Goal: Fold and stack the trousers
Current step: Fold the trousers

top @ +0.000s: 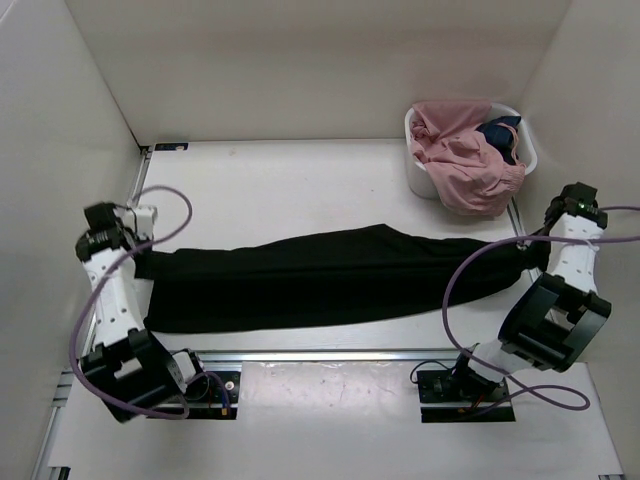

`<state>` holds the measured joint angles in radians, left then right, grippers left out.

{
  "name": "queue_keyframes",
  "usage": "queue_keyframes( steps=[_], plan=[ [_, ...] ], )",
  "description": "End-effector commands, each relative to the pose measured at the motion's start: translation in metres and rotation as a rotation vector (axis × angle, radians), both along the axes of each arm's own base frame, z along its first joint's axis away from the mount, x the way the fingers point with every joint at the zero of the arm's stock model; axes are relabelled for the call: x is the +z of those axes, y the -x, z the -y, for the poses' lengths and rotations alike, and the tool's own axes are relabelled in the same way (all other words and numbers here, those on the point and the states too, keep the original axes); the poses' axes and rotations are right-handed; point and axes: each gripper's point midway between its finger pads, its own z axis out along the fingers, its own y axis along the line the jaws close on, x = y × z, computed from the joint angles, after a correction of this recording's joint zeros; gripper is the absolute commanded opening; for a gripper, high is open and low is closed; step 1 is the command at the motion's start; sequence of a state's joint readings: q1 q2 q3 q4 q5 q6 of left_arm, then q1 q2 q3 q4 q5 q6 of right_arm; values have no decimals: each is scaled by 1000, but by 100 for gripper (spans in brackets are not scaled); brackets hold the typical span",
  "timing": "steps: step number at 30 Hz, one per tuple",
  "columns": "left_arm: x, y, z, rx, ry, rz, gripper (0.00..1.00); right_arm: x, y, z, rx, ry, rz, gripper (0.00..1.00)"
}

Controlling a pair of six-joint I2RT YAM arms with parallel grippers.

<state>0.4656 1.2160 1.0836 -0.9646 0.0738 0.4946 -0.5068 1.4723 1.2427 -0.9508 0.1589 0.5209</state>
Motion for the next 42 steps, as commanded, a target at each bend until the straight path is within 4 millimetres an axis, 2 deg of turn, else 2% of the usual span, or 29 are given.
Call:
queue_keyframes(
  steps=[1, 2, 3, 4, 6, 9, 13, 15, 16, 17, 18, 19, 20, 22, 23, 25, 26, 28, 30, 31, 32, 33, 35, 36, 37, 38, 40, 42],
  plan=[
    [-44, 52, -13, 51, -103, -174, 14, -18, 11, 15, -49, 51, -9, 0],
    [-55, 65, -13, 62, -115, -218, 14, -26, 16, 15, -58, 43, -24, 0],
    [-74, 81, -7, 63, -102, -274, 14, -34, 18, 16, -66, 33, -22, 0],
    [-80, 91, -7, 75, -103, -296, 14, -51, 32, 14, -89, 1, -59, 0],
    [-98, 110, -4, 83, -111, -368, 14, -65, 37, 16, -115, -28, -65, 0],
    [-110, 124, -5, 102, -123, -413, 14, -89, 49, 9, -112, -81, -130, 0],
    [-123, 133, -1, 85, -108, -451, 14, -101, 43, 4, -98, -126, -99, 0],
    [-126, 135, 0, 85, -107, -454, 15, -100, 37, -1, -65, -156, -68, 14],
    [-130, 139, 2, 82, -98, -473, 23, -100, 36, -3, -62, -166, -61, 22],
    [-131, 139, 3, 80, -94, -481, 33, -100, 36, -3, -53, -164, -63, 40],
    [-131, 139, 3, 80, -94, -481, 41, -100, 34, -7, -39, -171, -59, 50],
    [-131, 139, 3, 80, -94, -481, 53, -98, 33, -6, -38, -166, -51, 56],
    [-131, 139, 3, 80, -94, -481, 58, -94, 31, -9, -25, -158, -41, 62],
    [-119, 131, -6, 93, -127, -462, 65, -89, 30, -12, -14, -126, -36, 64],
    [-114, 127, -9, 85, -135, -454, 72, -87, 29, -12, -16, -108, -34, 64],
    [-99, 126, -11, 78, -141, -469, 77, -79, 33, -11, -38, -44, -52, 67],
    [-82, 115, -18, 74, -160, -438, 78, -75, 31, -13, -31, -19, -48, 67],
    [-68, 114, -18, 71, -153, -452, 81, -66, 31, -10, -56, 33, -36, 72],
    [-48, 94, -27, 75, -164, -407, 82, -59, 33, -5, -70, 96, -38, 79],
    [-43, 87, -28, 71, -156, -389, 82, -63, 37, -5, -73, 100, -54, 81],
    [-33, 65, -32, 74, -141, -326, 84, -62, 32, -3, -84, 106, -33, 83],
    [-31, 53, -33, 74, -122, -299, 84, -68, 31, -2, -83, 98, -49, 88],
    [-34, 29, -30, 71, -51, -253, 84, -76, 28, -2, -79, 76, -76, 92],
    [-45, 13, -36, 74, -28, -260, 84, -89, 27, -3, -73, 46, -120, 92],
    [-53, 5, -38, 78, -10, -268, 84, -89, 19, 1, -73, 45, -122, 95],
    [-61, -1, -39, 85, 8, -276, 84, -102, 18, -1, -68, 13, -163, 95],
    [-88, -15, -43, 73, 29, -320, 84, -109, 12, 1, -76, 7, -170, 98],
    [-109, -18, -40, 45, 40, -361, 84, -116, 8, 3, -86, 5, -169, 98]
  ],
)
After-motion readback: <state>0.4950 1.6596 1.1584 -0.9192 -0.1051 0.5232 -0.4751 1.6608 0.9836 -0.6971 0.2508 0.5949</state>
